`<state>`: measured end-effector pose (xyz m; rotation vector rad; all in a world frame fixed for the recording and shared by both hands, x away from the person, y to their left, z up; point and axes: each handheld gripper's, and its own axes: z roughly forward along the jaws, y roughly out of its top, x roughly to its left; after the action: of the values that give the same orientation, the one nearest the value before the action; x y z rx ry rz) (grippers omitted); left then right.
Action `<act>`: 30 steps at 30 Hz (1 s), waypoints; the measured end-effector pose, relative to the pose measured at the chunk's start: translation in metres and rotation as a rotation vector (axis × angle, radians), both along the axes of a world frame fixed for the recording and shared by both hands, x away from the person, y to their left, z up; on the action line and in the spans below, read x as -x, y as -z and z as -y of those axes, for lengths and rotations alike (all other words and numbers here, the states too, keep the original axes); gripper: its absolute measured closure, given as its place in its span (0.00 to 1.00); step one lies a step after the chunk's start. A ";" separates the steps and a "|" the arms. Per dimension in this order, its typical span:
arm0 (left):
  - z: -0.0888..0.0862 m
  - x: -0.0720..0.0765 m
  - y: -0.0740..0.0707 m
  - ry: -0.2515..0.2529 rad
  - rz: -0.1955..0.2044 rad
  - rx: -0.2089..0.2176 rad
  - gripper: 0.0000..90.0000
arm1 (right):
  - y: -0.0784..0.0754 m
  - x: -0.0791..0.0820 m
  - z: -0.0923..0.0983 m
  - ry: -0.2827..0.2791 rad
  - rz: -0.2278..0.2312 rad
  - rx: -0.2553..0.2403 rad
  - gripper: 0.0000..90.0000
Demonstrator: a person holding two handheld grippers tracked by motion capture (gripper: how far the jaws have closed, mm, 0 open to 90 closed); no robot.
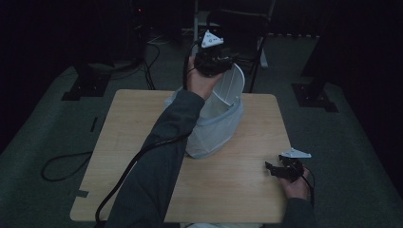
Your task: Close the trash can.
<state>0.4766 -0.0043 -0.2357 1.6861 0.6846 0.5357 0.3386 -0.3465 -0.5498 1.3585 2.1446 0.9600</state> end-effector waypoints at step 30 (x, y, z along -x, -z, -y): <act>-0.078 0.054 0.031 -0.028 0.018 -0.079 0.65 | 0.000 0.000 0.000 0.000 0.001 0.002 0.28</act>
<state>0.4228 0.0738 -0.2671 1.7457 0.6825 0.6038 0.3384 -0.3461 -0.5498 1.3570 2.1437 0.9582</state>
